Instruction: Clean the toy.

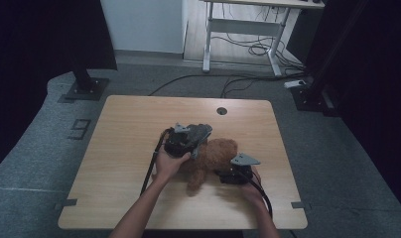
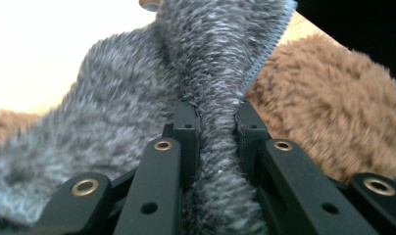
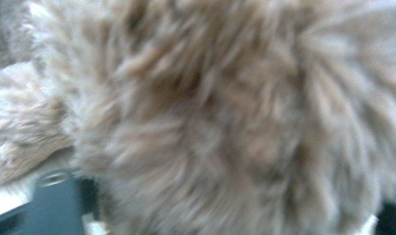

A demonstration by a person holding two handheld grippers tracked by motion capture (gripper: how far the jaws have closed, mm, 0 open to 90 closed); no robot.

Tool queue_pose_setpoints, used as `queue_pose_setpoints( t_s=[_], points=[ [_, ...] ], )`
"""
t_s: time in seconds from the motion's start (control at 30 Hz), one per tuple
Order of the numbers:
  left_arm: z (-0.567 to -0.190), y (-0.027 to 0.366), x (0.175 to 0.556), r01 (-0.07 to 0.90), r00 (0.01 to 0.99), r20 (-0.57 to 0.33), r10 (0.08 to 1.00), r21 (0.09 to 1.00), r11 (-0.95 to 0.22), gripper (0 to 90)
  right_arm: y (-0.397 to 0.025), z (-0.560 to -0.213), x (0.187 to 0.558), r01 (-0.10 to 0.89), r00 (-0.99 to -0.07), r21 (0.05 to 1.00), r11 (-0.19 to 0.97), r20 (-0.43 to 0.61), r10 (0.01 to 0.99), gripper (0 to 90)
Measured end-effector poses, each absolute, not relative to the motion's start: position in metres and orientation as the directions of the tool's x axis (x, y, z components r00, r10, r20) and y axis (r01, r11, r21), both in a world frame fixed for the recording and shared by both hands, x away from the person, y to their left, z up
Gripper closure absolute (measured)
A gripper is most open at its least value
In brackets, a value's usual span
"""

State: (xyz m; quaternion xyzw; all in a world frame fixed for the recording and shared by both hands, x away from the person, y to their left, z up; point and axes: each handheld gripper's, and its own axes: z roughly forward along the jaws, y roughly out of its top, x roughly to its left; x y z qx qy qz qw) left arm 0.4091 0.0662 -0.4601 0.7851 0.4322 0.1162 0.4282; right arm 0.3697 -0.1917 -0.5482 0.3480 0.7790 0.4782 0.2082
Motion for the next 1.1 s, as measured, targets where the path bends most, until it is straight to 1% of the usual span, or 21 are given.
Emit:
queue_pose_setpoints(
  t_s=[0.07, 0.13, 0.3, 0.43, 0.53, 0.6, 0.77, 0.8, 0.87, 0.93, 1.0, 1.1],
  points=[
    [-0.464, 0.070, 0.406, 0.573, 0.602, -0.202, 0.772, 0.783, -0.242, 76.3, -0.196, -0.548, 0.370, 0.364, -0.658, 0.891, 0.272, 0.039, 0.752, 11.5],
    [-0.466, 0.073, 0.400, 0.565, 0.608, -0.196, 0.770, 0.787, -0.247, 76.4, -0.201, -0.547, 0.369, 0.387, -0.651, 0.884, 0.263, 0.059, 0.757, 7.0],
    [-0.473, 0.076, 0.386, 0.547, 0.612, -0.197, 0.766, 0.805, -0.230, 76.7, -0.221, -0.537, 0.363, 0.407, -0.631, 0.892, 0.197, 0.118, 0.767, 0.5],
    [-0.481, 0.075, 0.369, 0.512, 0.627, -0.179, 0.758, 0.828, -0.228, 76.8, -0.231, -0.521, 0.359, 0.406, -0.610, 0.911, 0.079, 0.205, 0.765, 0.0],
    [-0.484, 0.074, 0.358, 0.497, 0.629, -0.176, 0.757, 0.840, -0.218, 76.9, -0.226, -0.514, 0.361, 0.415, -0.605, 0.909, 0.036, 0.247, 0.757, 0.0],
    [-0.486, 0.074, 0.354, 0.493, 0.631, -0.176, 0.755, 0.843, -0.215, 76.9, -0.217, -0.515, 0.365, 0.447, -0.600, 0.893, 0.046, 0.262, 0.756, 0.0],
    [-0.486, 0.078, 0.350, 0.511, 0.635, -0.211, 0.743, 0.836, -0.199, 76.8, -0.202, -0.530, 0.375, 0.512, -0.622, 0.856, 0.076, 0.309, 0.719, 0.0],
    [-0.485, 0.078, 0.349, 0.514, 0.631, -0.212, 0.746, 0.835, -0.197, 76.7, -0.201, -0.532, 0.375, 0.515, -0.627, 0.853, 0.082, 0.309, 0.715, 3.6],
    [-0.480, 0.077, 0.348, 0.513, 0.627, -0.205, 0.752, 0.834, -0.200, 76.3, -0.202, -0.531, 0.372, 0.504, -0.636, 0.858, 0.096, 0.294, 0.714, 15.1],
    [-0.470, 0.070, 0.345, 0.492, 0.629, -0.164, 0.760, 0.841, -0.226, 75.8, -0.201, -0.531, 0.370, 0.486, -0.639, 0.868, 0.100, 0.275, 0.719, 22.0],
    [-0.456, 0.059, 0.344, 0.467, 0.647, -0.150, 0.748, 0.853, -0.233, 75.8, -0.199, -0.532, 0.367, 0.458, -0.644, 0.882, 0.109, 0.245, 0.724, 26.4],
    [-0.436, 0.031, 0.346, 0.427, 0.683, -0.116, 0.721, 0.865, -0.265, 75.9, -0.197, -0.533, 0.362, 0.429, -0.641, 0.896, 0.116, 0.212, 0.738, 29.6]
  ],
)
